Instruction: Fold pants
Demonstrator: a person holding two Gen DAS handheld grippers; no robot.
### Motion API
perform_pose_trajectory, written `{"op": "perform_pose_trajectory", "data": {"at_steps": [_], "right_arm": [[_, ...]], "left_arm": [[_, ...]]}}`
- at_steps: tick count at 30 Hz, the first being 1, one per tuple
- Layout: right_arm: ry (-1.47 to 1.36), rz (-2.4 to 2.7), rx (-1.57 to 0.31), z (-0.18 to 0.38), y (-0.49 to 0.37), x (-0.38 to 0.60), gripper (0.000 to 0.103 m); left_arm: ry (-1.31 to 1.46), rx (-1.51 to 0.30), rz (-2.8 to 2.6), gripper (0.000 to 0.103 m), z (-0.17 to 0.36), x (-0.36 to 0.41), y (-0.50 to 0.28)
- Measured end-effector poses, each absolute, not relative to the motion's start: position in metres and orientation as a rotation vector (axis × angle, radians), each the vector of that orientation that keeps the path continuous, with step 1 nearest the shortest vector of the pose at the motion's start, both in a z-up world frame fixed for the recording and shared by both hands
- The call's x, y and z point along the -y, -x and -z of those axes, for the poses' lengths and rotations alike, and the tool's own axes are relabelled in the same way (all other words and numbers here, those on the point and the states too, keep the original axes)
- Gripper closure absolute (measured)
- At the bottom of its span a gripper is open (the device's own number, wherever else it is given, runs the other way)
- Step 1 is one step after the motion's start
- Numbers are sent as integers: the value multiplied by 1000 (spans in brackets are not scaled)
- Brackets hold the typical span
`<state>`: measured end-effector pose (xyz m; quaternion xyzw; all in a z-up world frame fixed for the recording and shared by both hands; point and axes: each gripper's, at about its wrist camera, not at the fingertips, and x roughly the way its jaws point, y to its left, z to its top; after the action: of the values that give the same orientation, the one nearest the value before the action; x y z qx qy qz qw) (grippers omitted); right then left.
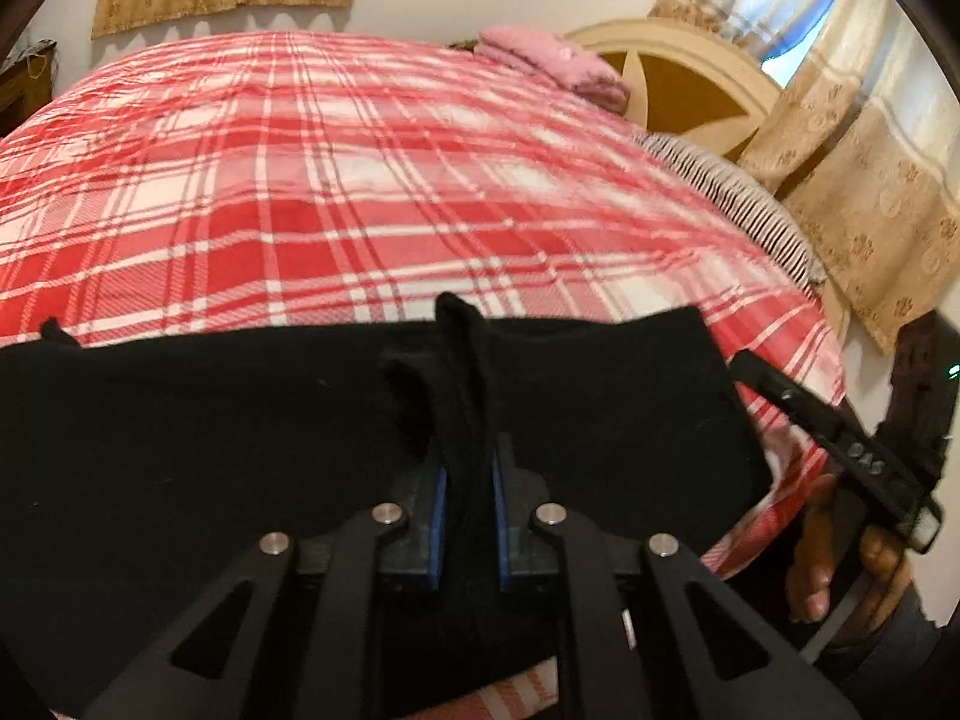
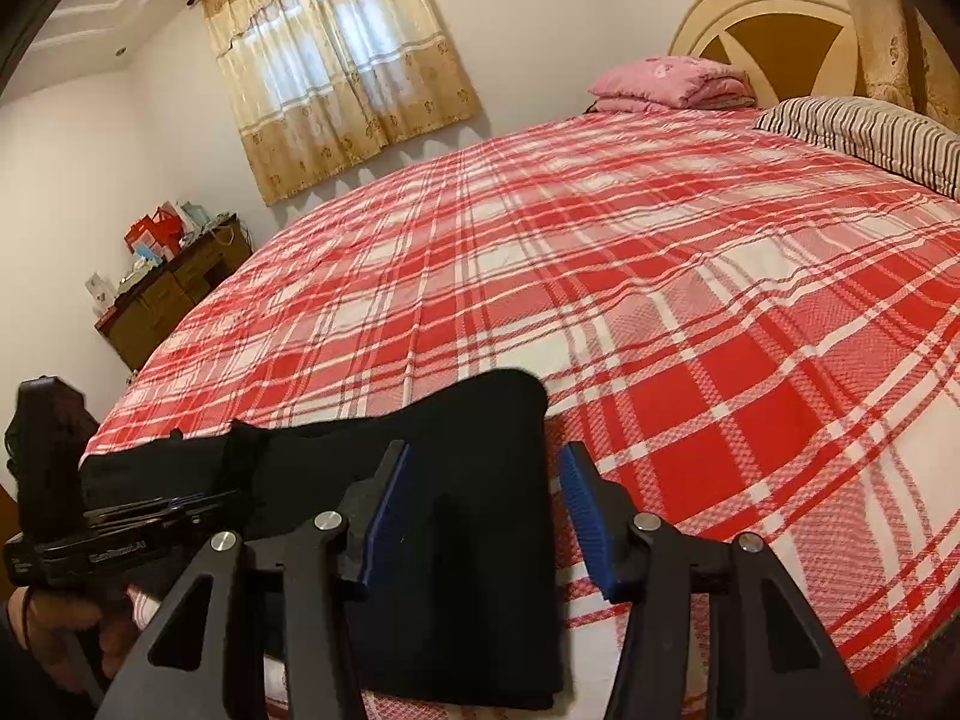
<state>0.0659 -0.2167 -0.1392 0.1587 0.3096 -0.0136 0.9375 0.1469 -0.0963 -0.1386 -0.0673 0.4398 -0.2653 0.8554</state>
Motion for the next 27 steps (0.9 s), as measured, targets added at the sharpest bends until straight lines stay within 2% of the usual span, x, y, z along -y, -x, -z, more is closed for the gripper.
{"op": "perform_pose_trajectory", "data": {"at_steps": [5,10,15,21,22,27], "right_arm": [[-321,26,-631,140,-67,217,50],[-281,4,-649,142,-69,207,50],[-187,43,-747,158,-80,197,49],[-172,41,-726,155,-74,195,47],[-170,29,-705,152,-71,194,47],[-87,49,-773,161,-79,185,45]], "left_arm": [[162,-888,540,90,124,81,-143],[164,-931,484,90,141,75,-152],[164,-946,463,89,155,75,-154],[152,-928,465,88,155,73,-151],[143,-924,462,84,156,73,-151],[117,-911,446,77,158,72,-150]]}}
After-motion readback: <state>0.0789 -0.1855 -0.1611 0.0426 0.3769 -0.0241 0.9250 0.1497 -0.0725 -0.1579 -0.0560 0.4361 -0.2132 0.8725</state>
